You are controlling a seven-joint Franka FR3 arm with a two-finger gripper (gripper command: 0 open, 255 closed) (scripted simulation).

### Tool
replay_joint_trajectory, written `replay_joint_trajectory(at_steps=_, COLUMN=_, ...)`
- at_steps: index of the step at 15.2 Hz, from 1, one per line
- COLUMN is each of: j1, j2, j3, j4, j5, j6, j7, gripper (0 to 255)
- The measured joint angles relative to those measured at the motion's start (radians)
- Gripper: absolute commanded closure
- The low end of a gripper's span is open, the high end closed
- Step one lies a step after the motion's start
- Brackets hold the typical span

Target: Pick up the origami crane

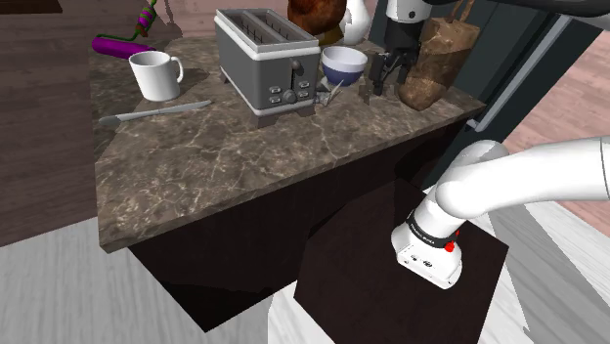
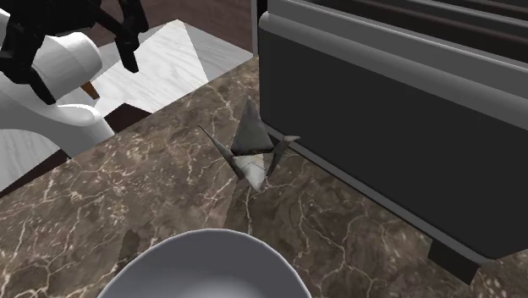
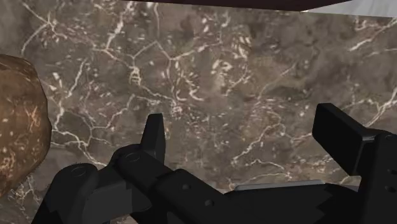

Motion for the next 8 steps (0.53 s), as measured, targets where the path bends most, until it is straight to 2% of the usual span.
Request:
replay_joint_trajectory(at_steps=4, j1=-0.004, j2=0.075, j3=0.008, j4=0.033, j5=0.023, j6=0.041, j7=0.039, gripper=0)
replay_joint_trajectory(at_steps=8, j1=-0.011, j2=0.236, j3=0.023, j4=0.132, j5=0.063, j6=0.101, j7=0.109, gripper=0)
